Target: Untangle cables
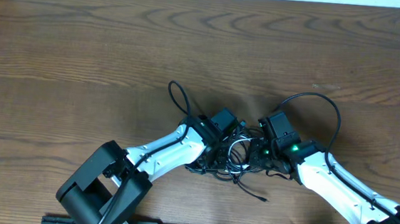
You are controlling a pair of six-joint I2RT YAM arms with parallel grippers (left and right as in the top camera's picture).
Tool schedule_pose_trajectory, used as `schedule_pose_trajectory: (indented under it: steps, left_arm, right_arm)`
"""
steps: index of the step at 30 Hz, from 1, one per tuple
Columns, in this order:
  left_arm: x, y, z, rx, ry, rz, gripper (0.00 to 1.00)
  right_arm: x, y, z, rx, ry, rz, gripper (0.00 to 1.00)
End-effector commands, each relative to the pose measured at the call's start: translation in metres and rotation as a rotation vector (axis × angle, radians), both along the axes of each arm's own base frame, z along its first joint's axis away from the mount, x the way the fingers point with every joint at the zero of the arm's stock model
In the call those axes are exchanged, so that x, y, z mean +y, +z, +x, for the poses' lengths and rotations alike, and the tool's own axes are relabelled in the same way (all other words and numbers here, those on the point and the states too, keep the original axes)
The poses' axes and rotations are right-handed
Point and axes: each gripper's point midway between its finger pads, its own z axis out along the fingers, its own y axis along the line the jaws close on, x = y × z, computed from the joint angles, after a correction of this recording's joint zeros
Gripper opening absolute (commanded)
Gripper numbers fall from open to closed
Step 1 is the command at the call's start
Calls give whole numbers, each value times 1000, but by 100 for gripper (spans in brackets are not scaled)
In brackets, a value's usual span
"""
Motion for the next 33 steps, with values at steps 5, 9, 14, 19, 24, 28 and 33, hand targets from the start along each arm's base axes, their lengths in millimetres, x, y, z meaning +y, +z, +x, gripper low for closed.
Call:
schedule_pose_trajectory:
  steps: [5,9,14,19,24,28,33]
  left_arm:
    - [69,-8,15,2,124,226,8]
    - [96,-7,20,23,183,280,7]
    - [113,-7,28,30,213,290,8]
    - [119,-7,31,17,223,310,8]
    - [121,-13,30,8,223,313,8]
    - [123,-19,27,4,225,309,8]
    - [123,-20,27,1,225,307,8]
  right_arm:
    - [42,33,3,-46,188,302,1]
    - [62,72,6,-133,312,511,1]
    - [69,123,13,-270,392,684,1]
    - [48,160,25,-392,341,710,1]
    - [21,201,31,-552,307,726,1]
    - [-3,226,33,-663,255,702,1]
    - [-34,237,33,-724,152,654,1]
